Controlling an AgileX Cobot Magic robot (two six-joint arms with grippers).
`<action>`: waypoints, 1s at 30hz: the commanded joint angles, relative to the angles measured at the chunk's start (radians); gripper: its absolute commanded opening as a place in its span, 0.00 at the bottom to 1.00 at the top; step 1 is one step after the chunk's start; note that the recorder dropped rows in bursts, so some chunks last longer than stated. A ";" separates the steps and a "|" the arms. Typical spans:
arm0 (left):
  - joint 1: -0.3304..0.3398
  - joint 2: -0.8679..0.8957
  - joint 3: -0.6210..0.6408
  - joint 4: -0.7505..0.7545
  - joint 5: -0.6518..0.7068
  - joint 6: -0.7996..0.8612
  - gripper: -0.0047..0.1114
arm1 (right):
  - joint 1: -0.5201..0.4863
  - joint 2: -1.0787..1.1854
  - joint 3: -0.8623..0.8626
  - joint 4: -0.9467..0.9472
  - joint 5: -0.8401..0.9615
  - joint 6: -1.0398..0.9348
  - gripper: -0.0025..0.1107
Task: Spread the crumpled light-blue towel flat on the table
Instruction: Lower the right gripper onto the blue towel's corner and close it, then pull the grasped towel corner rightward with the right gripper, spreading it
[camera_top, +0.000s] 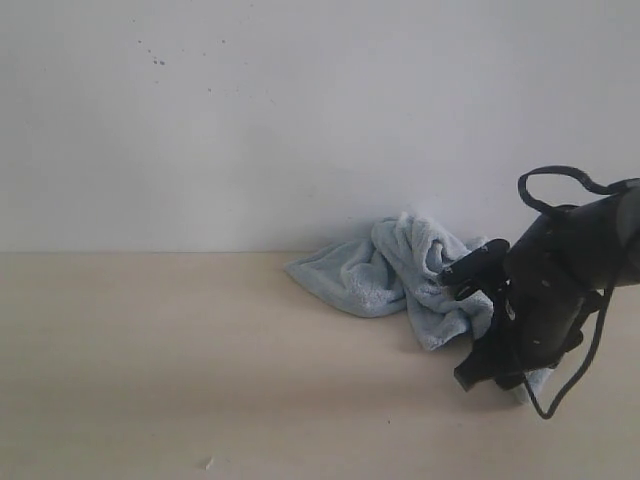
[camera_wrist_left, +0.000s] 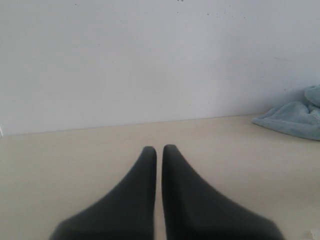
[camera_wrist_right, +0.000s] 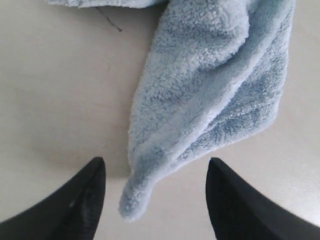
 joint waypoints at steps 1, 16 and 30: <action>0.002 -0.002 0.003 -0.007 0.000 -0.004 0.08 | -0.011 0.006 -0.008 0.047 -0.022 -0.016 0.52; 0.002 -0.002 0.003 -0.007 -0.002 -0.004 0.08 | -0.011 0.112 -0.008 0.049 -0.073 -0.007 0.07; 0.002 -0.002 0.003 -0.007 0.000 -0.004 0.08 | -0.011 -0.650 0.444 -0.594 0.138 0.585 0.03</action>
